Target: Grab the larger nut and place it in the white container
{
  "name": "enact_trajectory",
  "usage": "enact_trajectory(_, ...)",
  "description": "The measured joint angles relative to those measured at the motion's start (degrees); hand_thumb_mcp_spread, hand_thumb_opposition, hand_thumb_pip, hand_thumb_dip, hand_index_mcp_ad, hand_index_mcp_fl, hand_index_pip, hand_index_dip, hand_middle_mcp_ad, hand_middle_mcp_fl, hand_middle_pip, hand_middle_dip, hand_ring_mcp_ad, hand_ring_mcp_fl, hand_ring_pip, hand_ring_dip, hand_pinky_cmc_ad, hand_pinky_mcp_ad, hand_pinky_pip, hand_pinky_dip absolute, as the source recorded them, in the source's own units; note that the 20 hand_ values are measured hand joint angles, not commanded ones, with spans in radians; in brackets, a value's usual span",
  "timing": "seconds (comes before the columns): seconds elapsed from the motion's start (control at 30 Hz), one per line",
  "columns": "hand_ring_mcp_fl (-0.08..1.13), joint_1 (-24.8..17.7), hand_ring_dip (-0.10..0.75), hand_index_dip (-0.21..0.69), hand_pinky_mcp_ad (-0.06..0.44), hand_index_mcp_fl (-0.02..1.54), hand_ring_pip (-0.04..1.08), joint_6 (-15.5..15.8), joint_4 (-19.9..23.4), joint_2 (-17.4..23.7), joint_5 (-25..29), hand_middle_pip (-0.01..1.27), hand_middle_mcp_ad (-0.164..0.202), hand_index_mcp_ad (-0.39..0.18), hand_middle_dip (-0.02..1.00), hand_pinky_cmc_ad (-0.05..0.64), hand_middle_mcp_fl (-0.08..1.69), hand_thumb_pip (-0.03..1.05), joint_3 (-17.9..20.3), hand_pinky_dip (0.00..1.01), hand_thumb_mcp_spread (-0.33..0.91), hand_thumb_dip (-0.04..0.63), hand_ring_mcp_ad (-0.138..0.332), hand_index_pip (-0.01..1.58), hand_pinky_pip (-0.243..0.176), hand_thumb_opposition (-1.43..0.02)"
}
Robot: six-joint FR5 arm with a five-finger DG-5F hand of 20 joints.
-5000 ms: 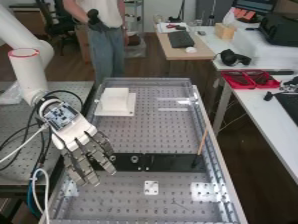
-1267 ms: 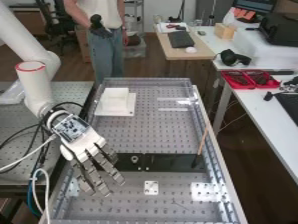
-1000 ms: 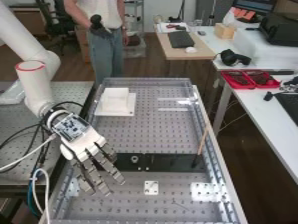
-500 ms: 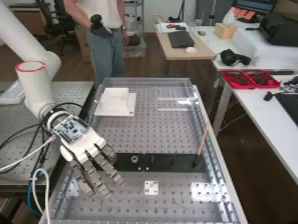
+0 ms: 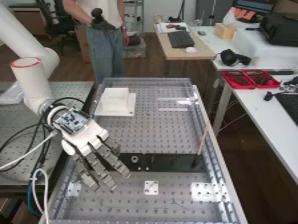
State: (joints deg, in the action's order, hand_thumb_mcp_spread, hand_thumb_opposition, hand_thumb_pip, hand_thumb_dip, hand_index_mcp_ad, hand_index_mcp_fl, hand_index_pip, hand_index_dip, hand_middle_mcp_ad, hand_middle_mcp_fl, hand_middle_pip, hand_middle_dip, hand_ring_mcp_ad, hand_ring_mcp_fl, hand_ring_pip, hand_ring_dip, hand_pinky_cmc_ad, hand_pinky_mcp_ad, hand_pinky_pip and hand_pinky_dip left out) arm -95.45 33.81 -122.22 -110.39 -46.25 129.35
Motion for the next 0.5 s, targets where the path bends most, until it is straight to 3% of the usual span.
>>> enact_trajectory(0.27, 0.01, -0.8, 0.12, 0.072, 0.309, 0.35, 0.16, 1.7, -0.2, 5.0, -5.4, 0.14, 0.068, -0.087, 0.22, 0.353, 0.04, 0.74, 0.1, 0.62, 0.3, 0.216, 0.161, 1.53, -0.105, -0.89)
enact_trajectory(0.5, 0.01, -2.1, 0.12, 0.072, 0.309, 0.35, 0.16, 0.5, -6.4, 8.8, -20.1, 0.14, 0.068, -0.087, 0.22, 0.349, 0.03, 0.74, -1.0, 0.62, 0.3, 0.216, 0.161, 1.53, -0.105, -0.89)
